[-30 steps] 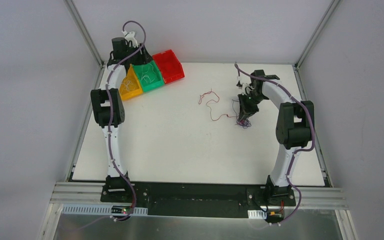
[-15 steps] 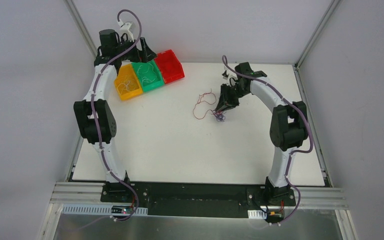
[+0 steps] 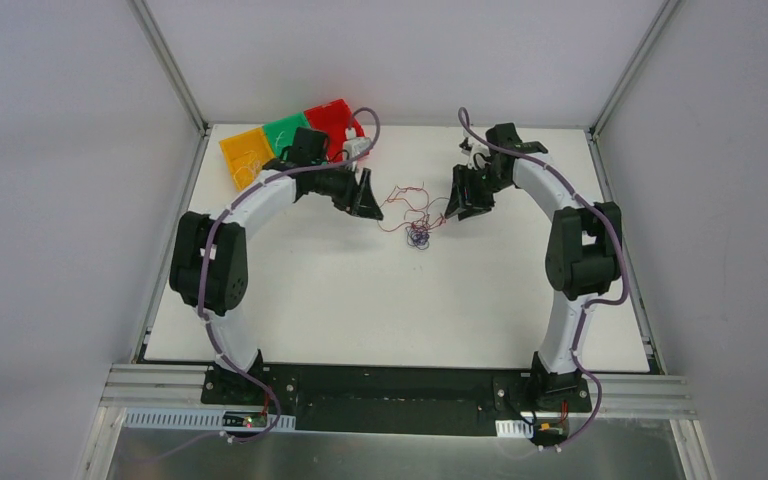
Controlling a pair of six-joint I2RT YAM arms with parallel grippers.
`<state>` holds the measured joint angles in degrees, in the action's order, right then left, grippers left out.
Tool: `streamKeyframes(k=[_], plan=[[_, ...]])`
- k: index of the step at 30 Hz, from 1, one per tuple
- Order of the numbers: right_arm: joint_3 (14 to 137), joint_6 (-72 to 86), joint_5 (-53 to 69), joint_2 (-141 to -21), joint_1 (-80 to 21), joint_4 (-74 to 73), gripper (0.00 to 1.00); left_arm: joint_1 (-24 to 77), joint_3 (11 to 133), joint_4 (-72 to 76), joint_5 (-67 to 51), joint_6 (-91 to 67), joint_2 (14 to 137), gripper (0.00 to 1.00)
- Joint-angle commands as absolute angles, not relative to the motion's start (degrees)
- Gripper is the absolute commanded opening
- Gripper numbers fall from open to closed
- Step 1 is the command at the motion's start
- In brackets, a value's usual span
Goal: Untangle the cables
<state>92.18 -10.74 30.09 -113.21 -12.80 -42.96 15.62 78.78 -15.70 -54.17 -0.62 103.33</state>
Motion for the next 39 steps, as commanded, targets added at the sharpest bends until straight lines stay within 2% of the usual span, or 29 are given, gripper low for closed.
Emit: streamKeyframes(k=[1,3,4,11,24,28,29,30,32,35,39], plan=[[96.4,-11.9,24.8,-114.7,-12.8,-38.8,0.46,21.0,80.1,-14.9,-54.7,0.2,106.1,0.54],[99.4,-11.8,25.6,-117.0,-12.8,-40.5,0.45,23.2,82.1,-14.2,-53.3,-1.9,109.5,0.43],[100.2,-11.4,26.7,-117.8,-12.8,-41.4,0.45,23.9,83.2,-13.5,-52.8,-3.6,111.2,0.41],[93.7,-4.7,35.4,-116.4,-14.3,-38.9,0.42,25.5,87.5,-5.9,-48.6,-13.4,120.2,0.39],[91.2,-0.9,34.3,-121.3,-18.6,-32.7,0.43,27.4,87.3,-0.3,-46.6,-19.3,127.0,0.37],[90.7,-1.1,31.9,-122.7,-19.3,-32.2,0.42,27.6,88.0,-0.2,-46.1,-20.6,128.1,0.27],[90.4,-1.2,30.8,-122.8,-19.3,-31.8,0.41,27.7,88.1,-0.2,-46.3,-20.8,128.0,0.24],[90.2,-1.1,29.8,-123.1,-19.4,-31.6,0.39,27.7,88.1,-0.2,-46.7,-20.8,127.8,0.18],[89.9,-1.1,27.1,-123.5,-19.5,-31.2,0.31,27.7,87.8,-0.2,-47.7,-21.0,126.9,0.00],[90.2,-0.6,22.1,-123.7,-19.5,-31.1,0.17,27.6,85.6,-0.2,-49.2,-20.5,122.8,0.00],[91.5,-1.6,16.4,-123.3,-20.0,-32.6,0.09,27.5,81.8,-0.8,-52.9,-17.9,113.7,0.00]])
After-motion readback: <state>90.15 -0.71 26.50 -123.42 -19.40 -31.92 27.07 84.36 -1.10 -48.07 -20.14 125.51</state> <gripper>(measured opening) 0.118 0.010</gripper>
